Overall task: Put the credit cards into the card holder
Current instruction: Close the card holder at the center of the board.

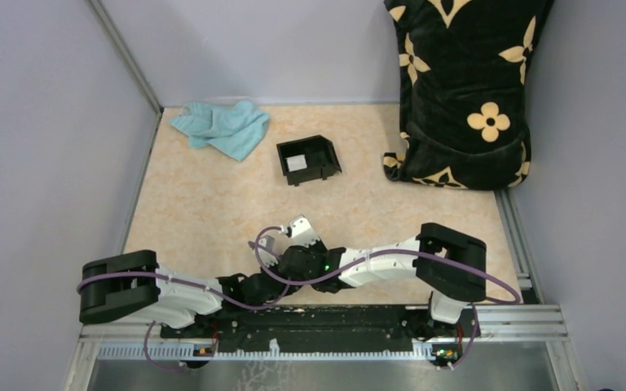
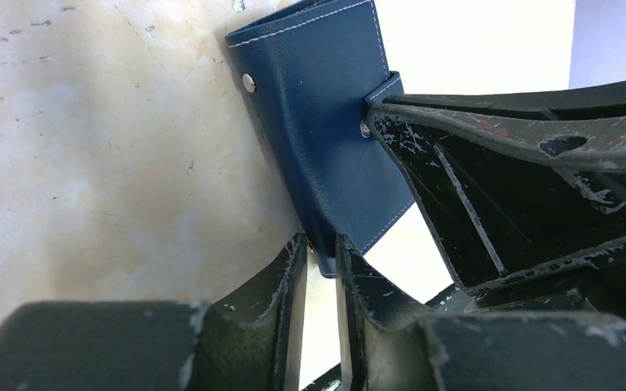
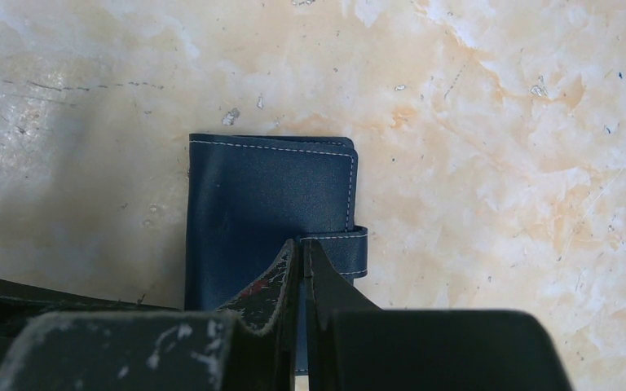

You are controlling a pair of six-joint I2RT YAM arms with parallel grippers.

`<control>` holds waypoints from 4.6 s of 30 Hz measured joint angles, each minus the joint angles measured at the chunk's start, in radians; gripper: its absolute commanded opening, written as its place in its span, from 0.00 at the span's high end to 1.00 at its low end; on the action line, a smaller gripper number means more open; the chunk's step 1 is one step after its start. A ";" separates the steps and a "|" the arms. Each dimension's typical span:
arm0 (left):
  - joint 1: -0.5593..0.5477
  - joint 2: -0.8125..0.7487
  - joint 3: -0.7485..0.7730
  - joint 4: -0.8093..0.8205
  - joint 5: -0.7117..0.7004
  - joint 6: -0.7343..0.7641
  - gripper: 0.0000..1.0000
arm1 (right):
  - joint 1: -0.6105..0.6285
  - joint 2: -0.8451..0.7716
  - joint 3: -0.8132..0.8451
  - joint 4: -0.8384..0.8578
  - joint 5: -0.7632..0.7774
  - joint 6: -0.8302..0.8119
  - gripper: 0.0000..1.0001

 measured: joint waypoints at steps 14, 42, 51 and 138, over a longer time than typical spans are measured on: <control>0.000 0.029 0.007 0.021 -0.016 -0.011 0.76 | 0.019 0.007 0.000 -0.007 0.035 0.027 0.98; 0.020 0.093 0.019 0.090 0.011 -0.022 0.78 | 0.019 0.029 0.001 0.053 0.047 0.030 0.98; 0.028 0.082 0.011 0.087 0.018 -0.056 0.64 | 0.010 0.060 0.026 0.070 0.034 0.018 0.99; 0.039 -0.018 0.065 -0.274 -0.222 -0.247 0.77 | -0.016 0.110 -0.009 0.338 -0.010 0.195 0.78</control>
